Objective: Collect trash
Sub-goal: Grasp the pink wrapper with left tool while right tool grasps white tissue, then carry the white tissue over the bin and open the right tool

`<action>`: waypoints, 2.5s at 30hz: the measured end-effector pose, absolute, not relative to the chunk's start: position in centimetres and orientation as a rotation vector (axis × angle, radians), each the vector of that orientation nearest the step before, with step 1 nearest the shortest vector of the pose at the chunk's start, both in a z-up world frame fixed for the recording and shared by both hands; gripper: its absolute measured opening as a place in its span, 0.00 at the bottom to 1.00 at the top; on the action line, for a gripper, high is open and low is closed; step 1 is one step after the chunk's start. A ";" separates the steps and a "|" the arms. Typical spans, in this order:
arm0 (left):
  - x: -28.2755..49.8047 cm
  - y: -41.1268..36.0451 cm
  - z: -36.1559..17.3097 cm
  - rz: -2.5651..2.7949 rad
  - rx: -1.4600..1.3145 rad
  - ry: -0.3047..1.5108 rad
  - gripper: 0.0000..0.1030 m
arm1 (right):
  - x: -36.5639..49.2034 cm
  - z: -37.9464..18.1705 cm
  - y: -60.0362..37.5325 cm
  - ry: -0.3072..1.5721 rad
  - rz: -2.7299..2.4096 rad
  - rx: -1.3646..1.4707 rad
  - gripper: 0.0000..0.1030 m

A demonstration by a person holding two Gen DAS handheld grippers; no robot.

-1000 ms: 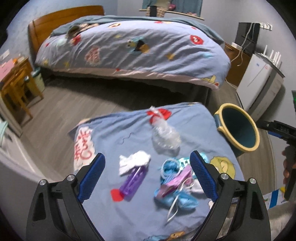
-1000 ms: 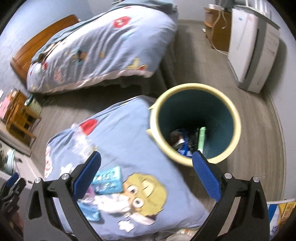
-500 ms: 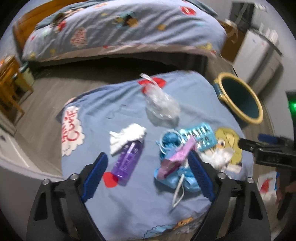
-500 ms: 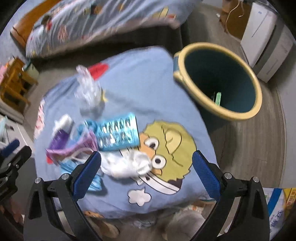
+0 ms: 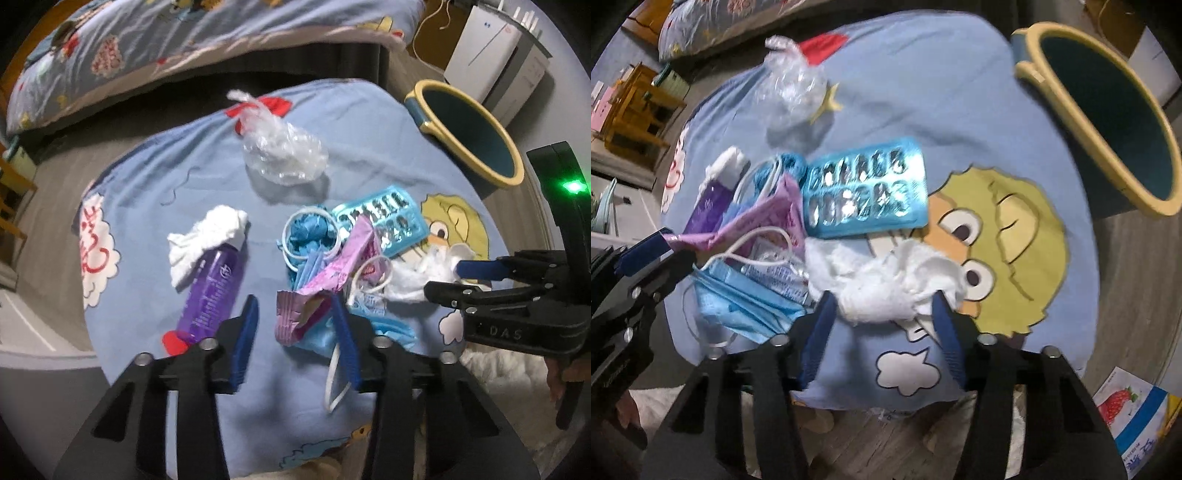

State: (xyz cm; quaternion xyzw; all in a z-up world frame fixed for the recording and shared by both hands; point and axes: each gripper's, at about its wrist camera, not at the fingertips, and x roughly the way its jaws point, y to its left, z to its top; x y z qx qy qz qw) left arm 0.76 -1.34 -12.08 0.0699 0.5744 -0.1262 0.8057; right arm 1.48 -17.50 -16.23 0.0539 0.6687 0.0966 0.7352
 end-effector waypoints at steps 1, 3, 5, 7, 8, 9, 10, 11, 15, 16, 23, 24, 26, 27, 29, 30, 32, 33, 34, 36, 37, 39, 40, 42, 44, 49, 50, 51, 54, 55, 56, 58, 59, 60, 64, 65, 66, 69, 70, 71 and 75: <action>0.8 -1.3 -12.3 -0.277 0.147 1.241 0.23 | 1.5 -16.4 -17.3 1.473 0.223 0.116 0.36; 0.8 -1.4 -12.7 -0.286 0.150 1.256 0.14 | 1.6 -16.3 -17.1 1.464 0.235 0.107 0.34; 0.7 -1.5 -12.5 -0.290 0.157 1.249 0.14 | 1.8 -16.1 -16.7 1.450 0.245 0.098 0.33; 0.6 -1.5 -12.0 -0.296 0.152 1.227 0.13 | 1.9 -15.8 -16.8 1.437 0.245 0.108 0.32; 0.5 -1.5 -11.7 -0.298 0.145 1.216 0.13 | 1.9 -15.6 -16.9 1.429 0.243 0.114 0.32; 0.5 -1.4 -11.3 -0.297 0.139 1.202 0.13 | 1.9 -15.4 -17.1 1.423 0.241 0.117 0.32; 0.4 -1.4 -11.0 -0.295 0.138 1.190 0.13 | 1.9 -15.2 -17.2 1.413 0.236 0.120 0.32; 0.3 -1.3 -10.6 -0.291 0.138 1.173 0.13 | 2.0 -15.0 -17.4 1.407 0.233 0.125 0.32; 0.0 -1.2 -8.6 -0.295 0.120 1.091 0.13 | 2.3 -13.9 -18.3 1.365 0.211 0.154 0.32; -0.1 -1.2 -8.3 -0.296 0.119 1.073 0.13 | 2.4 -13.4 -18.5 1.346 0.207 0.166 0.32; -0.5 -1.5 -5.1 -0.298 0.117 0.947 0.13 | 3.1 -10.4 -20.2 1.239 0.188 0.229 0.32; -0.5 -1.5 -4.9 -0.299 0.114 0.942 0.13 | 3.1 -10.0 -20.5 1.224 0.189 0.239 0.32; -0.4 -1.6 -4.6 -0.297 0.105 0.933 0.13 | 3.5 -8.8 -21.0 1.187 0.201 0.291 0.32; -0.3 -1.6 -4.4 -0.294 0.106 0.928 0.13 | 3.7 -8.4 -21.3 1.173 0.210 0.312 0.32; -0.2 -1.8 -4.1 -0.292 0.117 0.914 0.13 | 4.3 -7.4 -21.6 1.143 0.220 0.322 0.32; 0.0 -2.0 -3.9 -0.290 0.122 0.907 0.13 | 4.7 -6.8 -21.8 1.123 0.220 0.312 0.32; 0.5 -2.1 -3.9 -0.295 0.107 0.905 0.13 | 5.5 -6.0 -22.1 1.095 0.217 0.296 0.32; 0.8 -2.1 -3.9 -0.296 0.101 0.904 0.13 | 6.1 -5.6 -22.3 1.080 0.214 0.291 0.32; 1.0 -2.2 -3.8 -0.296 0.099 0.903 0.13 | 6.4 -5.2 -22.5 1.072 0.212 0.291 0.32; 1.6 -2.8 -3.7 -0.299 0.110 0.893 0.13 | 7.2 -4.6 -23.6 1.048 0.208 0.291 0.32; 1.7 -3.0 -3.6 -0.303 0.114 0.890 0.13 | 7.5 -4.3 -24.0 1.038 0.204 0.289 0.32; 2.2 -3.7 -3.6 -0.313 0.124 0.882 0.13 | 8.4 -3.6 -25.1 1.009 0.182 0.274 0.32; 2.4 -4.0 -3.7 -0.320 0.130 0.881 0.13 | 8.7 -3.5 -25.4 0.999 0.171 0.265 0.32; 2.7 -4.6 -3.9 -0.325 0.149 0.879 0.13 | 9.7 -3.2 -26.8 0.978 0.133 0.252 0.32; 3.1 -5.1 -4.0 -0.327 0.167 0.878 0.13 | 10.0 -3.2 -28.1 0.973 0.113 0.268 0.32; 4.2 -5.6 -4.5 -0.324 0.168 0.888 0.13 | 11.4 -3.9 -30.6 0.980 0.068 0.311 0.32; 4.4 -5.7 -4.5 -0.324 0.168 0.889 0.13 | 11.7 -4.1 -31.0 0.983 0.056 0.315 0.32; 4.6 -5.9 -4.6 -0.327 0.169 0.889 0.13 | 11.7 -4.1 -31.0 0.983 0.056 0.315 0.32; 5.1 -6.6 -4.8 -0.336 0.181 0.888 0.13 | 12.0 -4.4 -31.7 0.991 0.048 0.324 0.32; 5.2 -6.7 -4.8 -0.337 0.183 0.889 0.13 | 12.1 -4.4 -32.0 0.992 0.044 0.325 0.32; 5.3 -6.9 -4.9 -0.340 0.182 0.891 0.13 | 12.2 -4.4 -32.2 0.991 0.040 0.326 0.32; 5.6 -7.1 -5.1 -0.342 0.176 0.898 0.13 | 12.4 -4.2 -32.9 0.982 0.023 0.315 0.32; 5.8 -7.2 -5.1 -0.344 0.165 0.903 0.13 | 12.4 -4.0 -33.4 0.976 0.012 0.306 0.32; 5.9 -7.3 -5.1 -0.343 0.161 0.904 0.13 | 12.5 -3.9 -33.9 0.971 0.002 0.295 0.32; 6.4 -9.0 -4.6 -0.372 0.152 0.891 0.13 | 13.0 -3.8 -36.1 0.976 -0.039 0.242 0.32; 6.6 -10.0 -4.5 -0.386 0.172 0.883 0.13 | 13.1 -3.9 -36.6 0.978 -0.054 0.241 0.32; 6.7 -10.7 -4.5 -0.396 0.186 0.879 0.13 | 13.1 -4.2 -37.3 0.982 -0.070 0.245 0.32; 7.6 -13.5 -5.1 -0.435 0.201 0.888 0.13 | 13.0 -5.4 -39.5 0.998 -0.111 0.305 0.32; 7.9 -14.3 -5.4 -0.447 0.195 0.896 0.13 | 13.0 -6.1 -40.2 1.013 -0.124 0.335 0.32; 8.1 -15.0 -5.6 -0.458 0.191 0.901 0.13 | 13.1 -6.7 -40.7 1.028 -0.138 0.348 0.32; 9.3 -19.2 -7.2 -0.504 0.208 0.942 0.13 | 13.1 -8.8 -42.1 1.071 -0.189 0.389 0.32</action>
